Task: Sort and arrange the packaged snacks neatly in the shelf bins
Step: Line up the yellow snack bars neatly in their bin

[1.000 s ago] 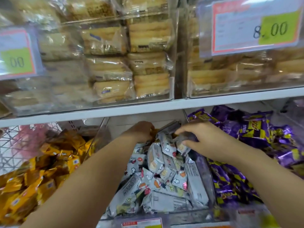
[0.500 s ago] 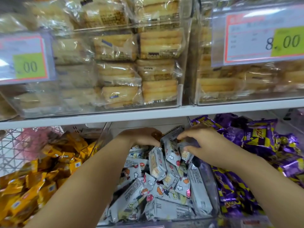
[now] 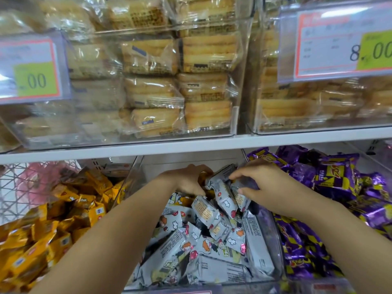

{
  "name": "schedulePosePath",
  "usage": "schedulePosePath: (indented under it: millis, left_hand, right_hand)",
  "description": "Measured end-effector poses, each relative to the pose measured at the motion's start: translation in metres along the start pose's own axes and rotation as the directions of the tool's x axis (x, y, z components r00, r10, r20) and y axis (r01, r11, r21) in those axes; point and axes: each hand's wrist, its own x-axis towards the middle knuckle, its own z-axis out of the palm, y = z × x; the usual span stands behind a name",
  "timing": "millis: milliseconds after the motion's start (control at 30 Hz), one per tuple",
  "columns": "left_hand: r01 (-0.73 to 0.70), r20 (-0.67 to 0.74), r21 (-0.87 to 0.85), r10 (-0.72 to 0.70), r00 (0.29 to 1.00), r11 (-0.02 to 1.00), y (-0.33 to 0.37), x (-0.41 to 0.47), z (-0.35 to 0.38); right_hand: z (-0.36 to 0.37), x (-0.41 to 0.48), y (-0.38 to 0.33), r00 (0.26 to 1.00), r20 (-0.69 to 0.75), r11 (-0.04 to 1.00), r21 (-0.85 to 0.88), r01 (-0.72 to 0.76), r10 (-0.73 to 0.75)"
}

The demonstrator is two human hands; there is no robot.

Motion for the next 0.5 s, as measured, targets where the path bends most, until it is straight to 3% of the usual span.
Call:
schedulePosePath:
  millis: [167, 500]
  left_hand:
    - [-0.084, -0.034, 0.044, 0.085, 0.996, 0.996, 0.008, -0.006, 0.0]
    - [-0.029, -0.206, -0.017, 0.025, 0.978, 0.999, -0.005, -0.03, -0.014]
  right_hand:
    - [0.001, -0.001, 0.0, 1.0, 0.005, 1.0, 0.008, -0.002, 0.002]
    - [0.0, -0.001, -0.006, 0.998, -0.051, 0.999, -0.029, 0.027, -0.028]
